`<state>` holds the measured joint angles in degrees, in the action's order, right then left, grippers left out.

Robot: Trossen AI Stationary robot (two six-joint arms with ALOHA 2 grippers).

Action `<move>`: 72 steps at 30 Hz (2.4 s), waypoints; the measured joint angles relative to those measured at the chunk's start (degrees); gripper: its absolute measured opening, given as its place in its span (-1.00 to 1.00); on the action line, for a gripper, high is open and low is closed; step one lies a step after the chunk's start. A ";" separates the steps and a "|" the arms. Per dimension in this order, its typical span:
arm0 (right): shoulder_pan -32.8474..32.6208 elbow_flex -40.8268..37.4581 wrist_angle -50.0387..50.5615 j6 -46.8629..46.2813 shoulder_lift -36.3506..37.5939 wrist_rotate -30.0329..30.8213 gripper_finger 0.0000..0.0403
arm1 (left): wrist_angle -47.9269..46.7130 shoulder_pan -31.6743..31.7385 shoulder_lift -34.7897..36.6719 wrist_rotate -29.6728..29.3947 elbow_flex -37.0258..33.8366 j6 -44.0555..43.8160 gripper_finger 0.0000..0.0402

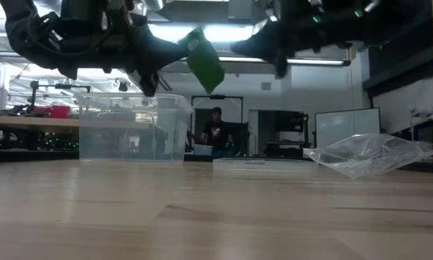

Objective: Roll bandage
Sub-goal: Roll the green bandage

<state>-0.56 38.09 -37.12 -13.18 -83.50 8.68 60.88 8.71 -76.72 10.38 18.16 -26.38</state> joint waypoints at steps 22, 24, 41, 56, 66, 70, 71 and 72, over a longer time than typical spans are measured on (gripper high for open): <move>3.61 -2.88 -10.46 -7.62 0.73 0.25 -0.95 | 4.61 -0.97 -0.03 -0.05 0.15 2.96 -1.00; 3.61 -2.03 -8.69 -7.62 0.73 -0.21 -0.91 | 4.36 -1.15 -0.03 -0.05 0.15 3.03 -1.00; 3.54 3.27 6.55 -7.81 0.73 -5.58 0.03 | 5.64 -3.35 -0.03 -0.05 0.15 6.99 -1.00; 3.54 3.25 2.63 -7.39 0.69 -13.73 0.04 | 14.82 -6.61 -0.03 1.66 0.15 4.33 -1.00; 3.59 3.25 -0.58 -7.35 0.69 -14.33 0.04 | 15.30 -8.74 -0.03 1.66 0.15 5.44 -1.00; 3.59 3.22 -1.26 -7.42 0.69 -14.33 0.04 | 15.33 -8.88 -0.03 1.68 0.15 5.46 -1.00; 3.56 3.19 -2.14 -7.42 0.66 -14.35 0.04 | 15.37 -8.88 -0.03 1.66 0.15 5.45 -1.00; 3.54 3.19 -3.32 -7.42 0.46 -14.48 0.04 | 15.40 -8.88 -0.03 1.66 0.15 5.46 -1.00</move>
<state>2.98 41.28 -40.44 -20.60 -83.03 -5.80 76.28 -0.16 -76.75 12.03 18.31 -20.93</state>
